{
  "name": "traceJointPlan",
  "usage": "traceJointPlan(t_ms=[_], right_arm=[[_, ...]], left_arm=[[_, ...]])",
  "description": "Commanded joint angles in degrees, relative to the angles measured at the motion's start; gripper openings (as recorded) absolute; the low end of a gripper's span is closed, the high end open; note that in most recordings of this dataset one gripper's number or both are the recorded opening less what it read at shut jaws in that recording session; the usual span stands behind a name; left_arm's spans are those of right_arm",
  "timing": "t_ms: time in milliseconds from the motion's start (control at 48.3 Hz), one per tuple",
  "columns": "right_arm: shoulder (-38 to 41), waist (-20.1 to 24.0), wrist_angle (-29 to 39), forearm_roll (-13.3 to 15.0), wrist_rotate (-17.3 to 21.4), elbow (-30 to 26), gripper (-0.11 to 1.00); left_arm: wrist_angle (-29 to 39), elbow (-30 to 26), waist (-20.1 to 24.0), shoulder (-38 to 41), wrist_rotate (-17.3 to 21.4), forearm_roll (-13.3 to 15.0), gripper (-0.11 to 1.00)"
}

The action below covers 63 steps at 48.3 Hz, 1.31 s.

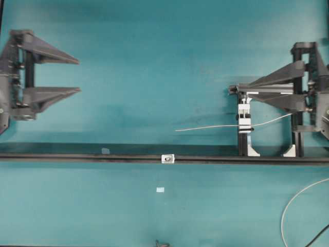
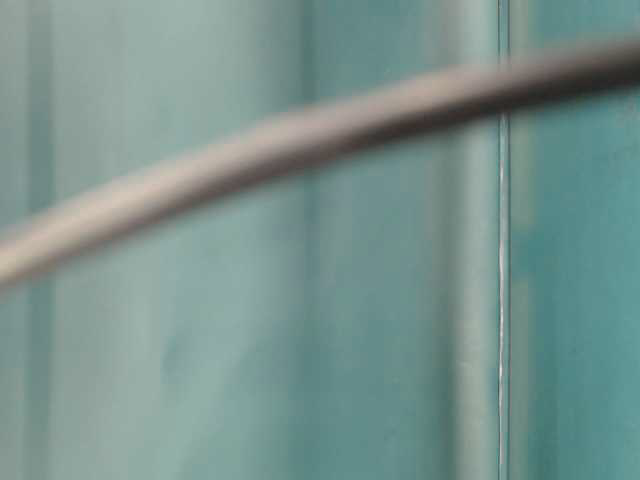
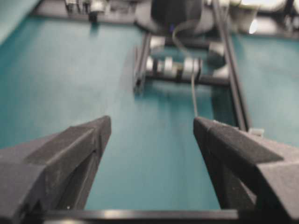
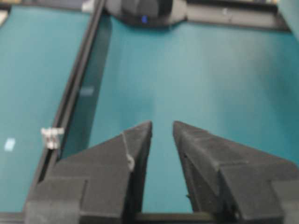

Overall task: Insert the wire through the hole in the metal fitting marked with a red label.
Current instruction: 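Move the right gripper down over the white wire end near the clamp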

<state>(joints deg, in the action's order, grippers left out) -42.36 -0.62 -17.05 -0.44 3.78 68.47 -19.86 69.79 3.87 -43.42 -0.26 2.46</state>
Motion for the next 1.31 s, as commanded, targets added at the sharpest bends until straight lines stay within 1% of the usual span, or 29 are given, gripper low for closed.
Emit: traceJointPlan(t_ms=[0,41,145,207,269,435,559,642,746,808,932,994,1119,1222,1284], right_arm=[[3.34,-0.26,-0.62,-0.18,0.26,-1.67,0.43],[4.57,-0.26,-0.79,-0.18,0.35,-1.85,0.43],[7.38,-0.26,-1.85,-0.35,1.32,-2.37,0.44],[8.88,-0.26,-2.64,-0.35,2.55,-2.72,0.45],[10.46,-0.26,-3.25,-0.26,3.69,-2.9,0.45],[14.59,-0.18,-3.78,-0.18,5.19,-2.99,0.45],[17.4,-0.09,-3.78,-0.18,5.71,-3.96,0.48],[19.25,0.18,-3.69,-0.18,5.71,-4.83,0.55],[21.8,0.44,-3.43,-0.18,5.8,-6.24,0.72],[23.47,0.7,-3.34,-0.18,5.89,-6.94,0.79],[26.81,1.67,-3.25,-0.18,7.12,-8.26,0.79],[28.56,2.2,-3.08,-0.18,8.61,-8.96,0.79],[31.73,2.64,-2.02,-0.18,12.83,-10.72,0.78],[33.4,2.72,-1.05,-0.18,14.68,-11.78,0.77],[34.28,2.9,-1.23,-0.09,14.94,-12.04,0.75]], left_arm=[[-2.81,-1.05,0.26,2.55,-0.09,0.09,0.44],[-3.87,-0.88,0.26,3.6,-0.09,0.09,0.49],[-5.1,-0.79,0.26,6.33,-0.09,0.09,0.65],[-5.19,-1.05,0.26,7.91,-0.09,0.09,0.71],[-5.19,-1.32,0.26,9.84,-0.09,0.09,0.75],[-5.45,-1.93,0.26,14.15,-0.09,0.09,0.75],[-5.71,-2.2,0.26,15.82,-0.09,0.09,0.75],[-5.98,-2.02,0.26,16.08,-0.09,0.09,0.75],[-6.06,-1.85,0.35,16.08,0.09,0.09,0.75],[-6.06,-1.58,0.53,16.08,0.18,0.09,0.75],[-6.06,-0.79,1.05,16.44,0.18,0.09,0.75],[-6.06,-0.53,1.23,16.79,0.18,0.09,0.75],[-6.06,-0.44,1.32,17.93,0.18,0.09,0.75],[-6.06,-0.79,1.58,19.34,0.26,0.09,0.75],[-6.06,-0.97,1.85,20.65,0.18,0.09,0.75]])
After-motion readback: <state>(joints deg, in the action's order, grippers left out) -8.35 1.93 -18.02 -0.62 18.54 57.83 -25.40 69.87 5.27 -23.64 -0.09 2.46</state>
